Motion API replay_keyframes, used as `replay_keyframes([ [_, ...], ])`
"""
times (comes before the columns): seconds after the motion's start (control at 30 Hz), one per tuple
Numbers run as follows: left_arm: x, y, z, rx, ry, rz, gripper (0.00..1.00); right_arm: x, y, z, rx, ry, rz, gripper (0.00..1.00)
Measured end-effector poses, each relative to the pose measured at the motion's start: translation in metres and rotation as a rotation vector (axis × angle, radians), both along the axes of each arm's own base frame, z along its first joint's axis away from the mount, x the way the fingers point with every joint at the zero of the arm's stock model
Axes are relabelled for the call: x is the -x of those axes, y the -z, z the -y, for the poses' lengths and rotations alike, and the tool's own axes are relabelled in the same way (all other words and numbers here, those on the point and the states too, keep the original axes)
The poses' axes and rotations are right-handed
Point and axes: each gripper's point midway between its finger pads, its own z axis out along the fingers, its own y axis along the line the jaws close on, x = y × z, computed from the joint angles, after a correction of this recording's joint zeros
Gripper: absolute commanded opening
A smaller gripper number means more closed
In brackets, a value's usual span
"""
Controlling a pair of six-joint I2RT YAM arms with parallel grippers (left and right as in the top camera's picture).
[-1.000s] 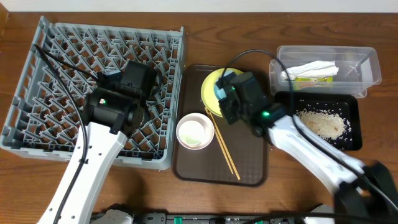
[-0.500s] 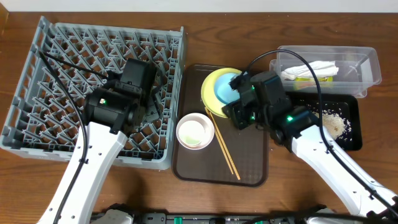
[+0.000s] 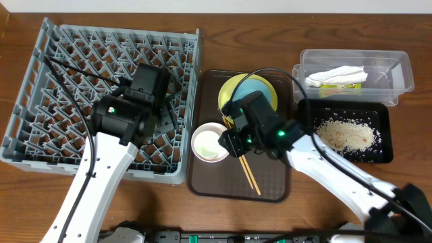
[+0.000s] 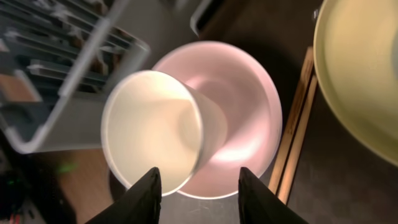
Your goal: Sort waste into correct bins and load items into the dishwasher
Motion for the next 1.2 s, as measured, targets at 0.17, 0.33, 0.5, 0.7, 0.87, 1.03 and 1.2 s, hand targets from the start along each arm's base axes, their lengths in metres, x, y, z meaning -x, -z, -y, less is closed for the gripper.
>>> replay_keyframes([
  [0.17,0.000,0.000,0.000,0.000,0.000,0.000,0.76,-0.003,0.019,-0.001,0.025,0.025,-0.037,0.29],
  [0.33,0.000,0.000,0.000,0.000,0.000,0.000,0.76,-0.006,0.030,-0.002,0.034,0.039,-0.056,0.24],
  [0.5,0.000,0.000,0.000,0.000,0.000,0.000,0.76,-0.005,0.040,-0.001,0.052,0.047,-0.080,0.14],
  [0.7,0.000,0.000,0.000,0.000,0.000,0.000,0.76,-0.009,0.040,-0.001,0.050,0.072,-0.077,0.01],
  [0.87,0.000,0.000,0.002,0.010,0.003,-0.002,0.76,-0.016,0.039,0.005,0.045,0.107,-0.079,0.01],
  [1.03,-0.005,-0.001,0.018,0.095,0.030,0.013,0.76,-0.043,0.002,0.029,-0.029,0.201,-0.012,0.01],
  [1.2,-0.018,-0.009,0.053,0.270,0.108,0.059,0.75,-0.075,-0.076,0.065,-0.196,0.297,0.130,0.01],
])
